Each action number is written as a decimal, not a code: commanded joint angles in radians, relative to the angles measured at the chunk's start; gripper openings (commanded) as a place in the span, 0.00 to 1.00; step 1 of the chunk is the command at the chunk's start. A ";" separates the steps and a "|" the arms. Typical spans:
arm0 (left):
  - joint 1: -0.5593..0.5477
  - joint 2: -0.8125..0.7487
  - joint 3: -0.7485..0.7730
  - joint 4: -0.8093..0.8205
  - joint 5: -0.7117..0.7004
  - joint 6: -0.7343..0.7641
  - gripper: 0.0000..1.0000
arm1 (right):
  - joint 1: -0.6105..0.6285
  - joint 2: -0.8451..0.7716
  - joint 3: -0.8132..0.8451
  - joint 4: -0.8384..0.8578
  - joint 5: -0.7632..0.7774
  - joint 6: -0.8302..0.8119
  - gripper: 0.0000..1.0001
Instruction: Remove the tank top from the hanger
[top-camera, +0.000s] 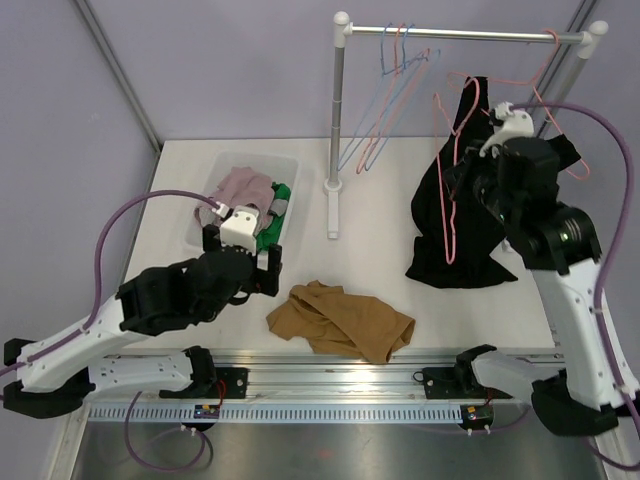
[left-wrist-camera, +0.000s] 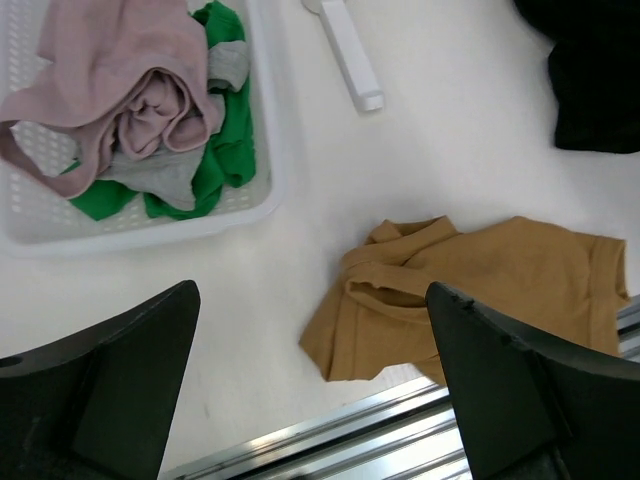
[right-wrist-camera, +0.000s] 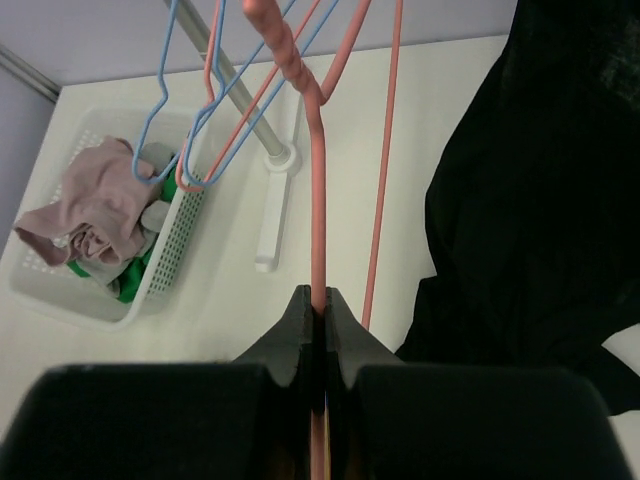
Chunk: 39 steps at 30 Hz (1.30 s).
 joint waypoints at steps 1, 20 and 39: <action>-0.001 -0.062 -0.028 -0.062 -0.061 0.084 0.99 | 0.003 0.151 0.157 -0.012 0.055 -0.046 0.00; 0.001 -0.311 -0.225 0.095 -0.028 0.159 0.99 | -0.078 0.895 1.070 -0.165 0.061 -0.098 0.00; 0.081 -0.302 -0.240 0.119 0.041 0.183 0.99 | -0.026 0.986 0.995 -0.088 0.032 -0.046 0.00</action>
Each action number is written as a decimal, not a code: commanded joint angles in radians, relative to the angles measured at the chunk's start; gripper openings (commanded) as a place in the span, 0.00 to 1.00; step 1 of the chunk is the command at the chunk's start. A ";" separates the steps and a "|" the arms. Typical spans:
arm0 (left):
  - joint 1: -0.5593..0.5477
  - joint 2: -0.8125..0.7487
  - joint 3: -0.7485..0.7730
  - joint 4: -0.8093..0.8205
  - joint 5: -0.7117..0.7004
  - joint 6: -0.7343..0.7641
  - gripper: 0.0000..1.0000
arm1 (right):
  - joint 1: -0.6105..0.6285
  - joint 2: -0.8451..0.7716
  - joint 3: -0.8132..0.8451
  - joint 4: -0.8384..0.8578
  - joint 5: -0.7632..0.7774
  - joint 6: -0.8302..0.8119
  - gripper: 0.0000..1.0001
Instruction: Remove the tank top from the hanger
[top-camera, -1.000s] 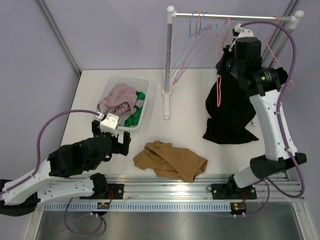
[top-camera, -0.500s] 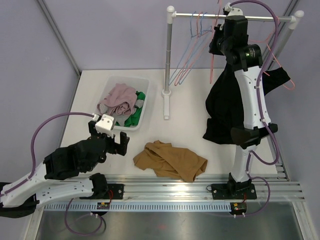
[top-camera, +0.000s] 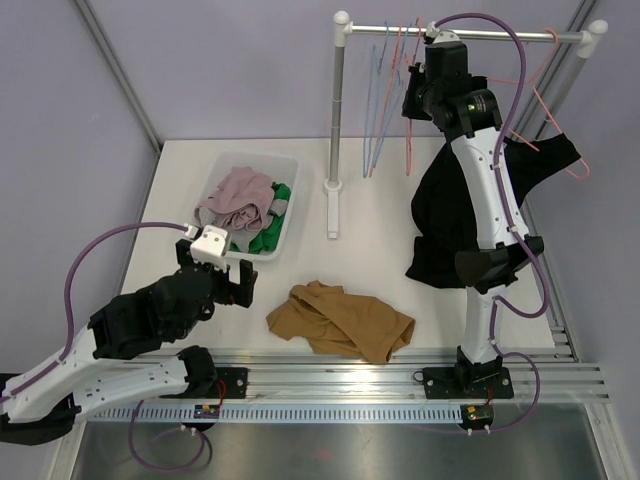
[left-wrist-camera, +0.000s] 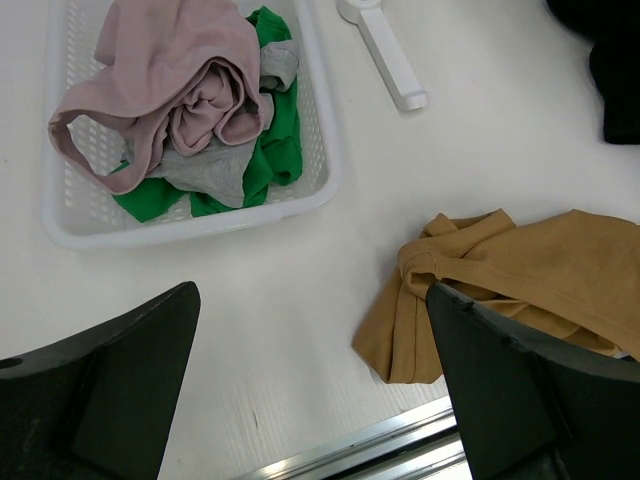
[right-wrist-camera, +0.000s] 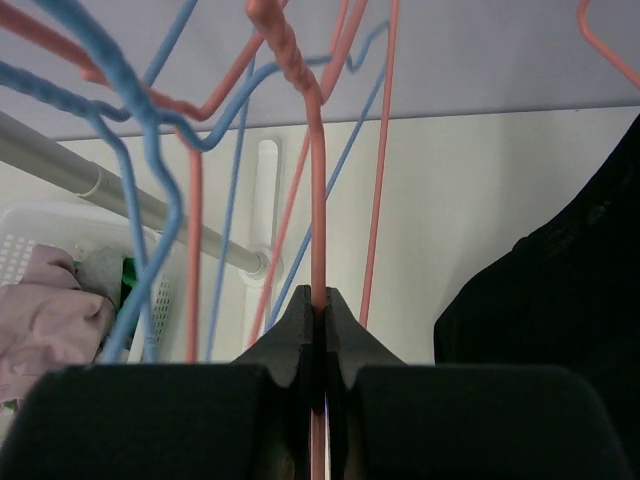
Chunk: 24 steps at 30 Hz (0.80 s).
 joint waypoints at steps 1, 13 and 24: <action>0.014 -0.005 -0.009 0.057 0.025 0.019 0.99 | 0.013 0.002 -0.001 0.047 -0.006 0.004 0.00; 0.046 0.024 -0.012 0.063 0.046 0.024 0.99 | 0.012 -0.036 0.006 0.047 0.019 -0.063 0.33; 0.069 0.174 0.069 0.072 0.140 -0.082 0.99 | 0.012 -0.390 -0.293 0.063 0.033 -0.072 0.99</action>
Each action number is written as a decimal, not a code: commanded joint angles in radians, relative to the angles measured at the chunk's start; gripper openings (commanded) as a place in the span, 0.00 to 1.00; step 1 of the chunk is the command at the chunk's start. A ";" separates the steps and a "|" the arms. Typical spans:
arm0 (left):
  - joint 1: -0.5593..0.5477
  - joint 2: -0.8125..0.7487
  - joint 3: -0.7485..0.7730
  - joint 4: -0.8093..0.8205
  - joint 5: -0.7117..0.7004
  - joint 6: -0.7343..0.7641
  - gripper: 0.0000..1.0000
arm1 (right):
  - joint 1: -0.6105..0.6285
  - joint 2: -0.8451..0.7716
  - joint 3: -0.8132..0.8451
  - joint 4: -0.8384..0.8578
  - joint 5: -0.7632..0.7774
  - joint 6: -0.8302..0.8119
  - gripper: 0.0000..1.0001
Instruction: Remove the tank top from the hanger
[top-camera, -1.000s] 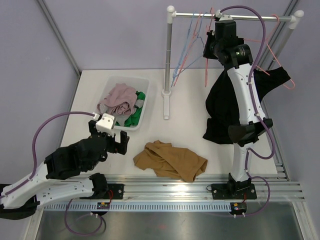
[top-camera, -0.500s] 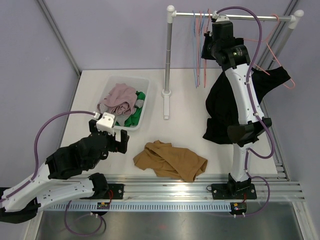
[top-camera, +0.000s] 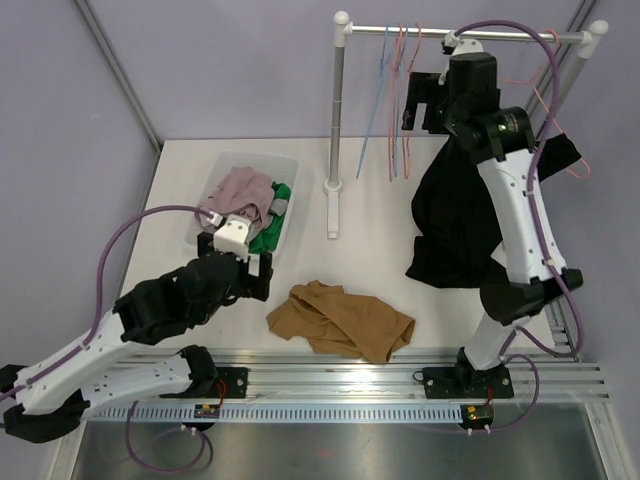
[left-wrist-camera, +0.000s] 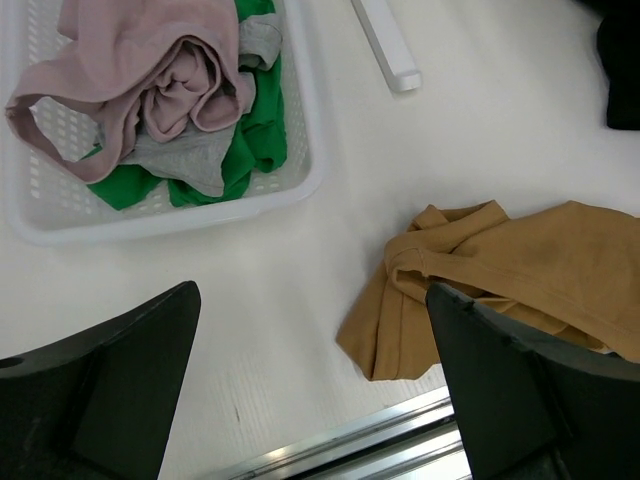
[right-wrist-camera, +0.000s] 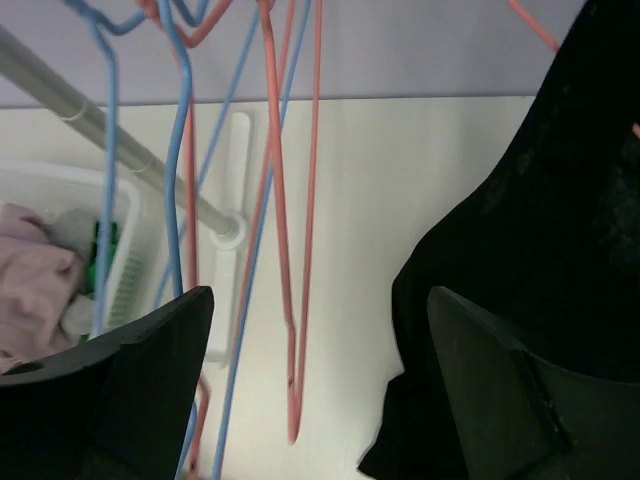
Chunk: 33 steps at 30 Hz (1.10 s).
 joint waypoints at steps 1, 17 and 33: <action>0.000 0.099 0.056 0.056 0.080 -0.079 0.99 | 0.008 -0.212 -0.082 0.055 -0.010 -0.010 0.99; -0.117 0.696 -0.039 0.462 0.411 -0.160 0.99 | 0.008 -1.091 -1.053 0.327 -0.499 0.195 1.00; -0.135 0.980 -0.126 0.622 0.422 -0.246 0.03 | 0.008 -1.274 -1.171 0.270 -0.582 0.230 1.00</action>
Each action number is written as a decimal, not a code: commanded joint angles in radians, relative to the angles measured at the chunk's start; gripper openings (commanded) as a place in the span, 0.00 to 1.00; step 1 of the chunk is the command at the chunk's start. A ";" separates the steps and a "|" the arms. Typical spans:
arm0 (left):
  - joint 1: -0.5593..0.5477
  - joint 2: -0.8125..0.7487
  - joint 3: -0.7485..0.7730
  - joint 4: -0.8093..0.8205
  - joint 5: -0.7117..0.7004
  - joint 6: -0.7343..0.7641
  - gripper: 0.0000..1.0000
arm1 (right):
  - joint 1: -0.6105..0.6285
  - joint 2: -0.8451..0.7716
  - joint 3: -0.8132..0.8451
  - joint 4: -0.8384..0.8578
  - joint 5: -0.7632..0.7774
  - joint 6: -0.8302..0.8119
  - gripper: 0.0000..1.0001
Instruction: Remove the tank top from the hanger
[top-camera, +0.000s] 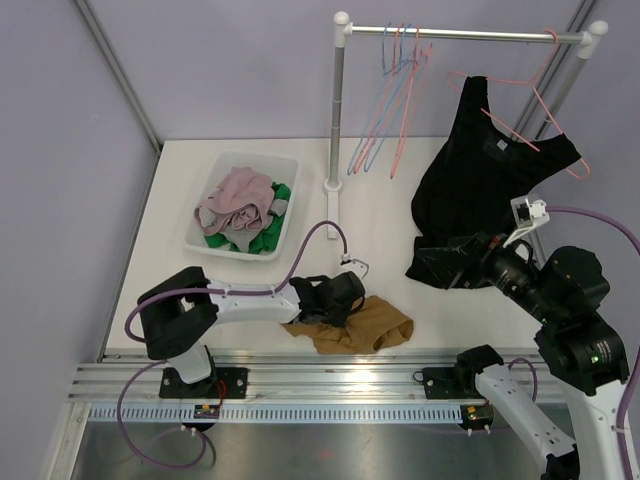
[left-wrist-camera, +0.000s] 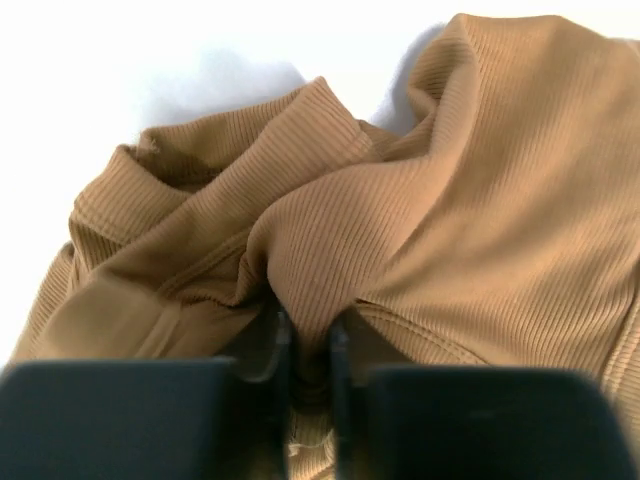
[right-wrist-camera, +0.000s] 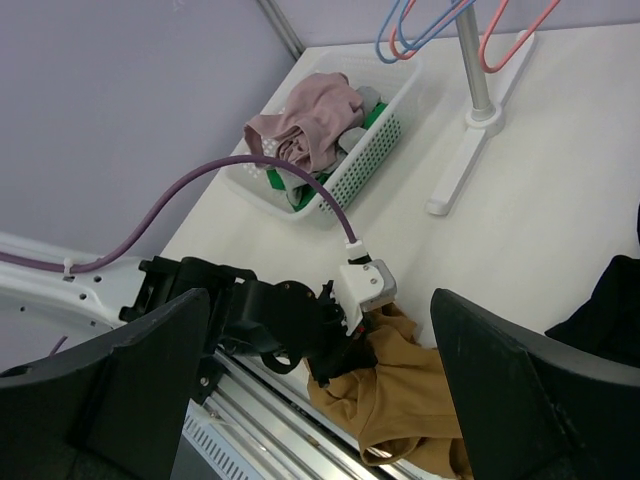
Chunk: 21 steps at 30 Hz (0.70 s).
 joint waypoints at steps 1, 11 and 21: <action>-0.014 -0.041 -0.055 0.011 0.010 -0.050 0.00 | 0.005 -0.032 0.003 0.012 -0.053 0.004 0.99; 0.009 -0.431 0.153 -0.381 -0.322 -0.001 0.00 | 0.006 -0.066 0.016 -0.007 -0.048 -0.012 0.99; 0.314 -0.531 0.586 -0.654 -0.350 0.160 0.00 | 0.006 -0.081 0.035 0.020 -0.043 -0.005 0.99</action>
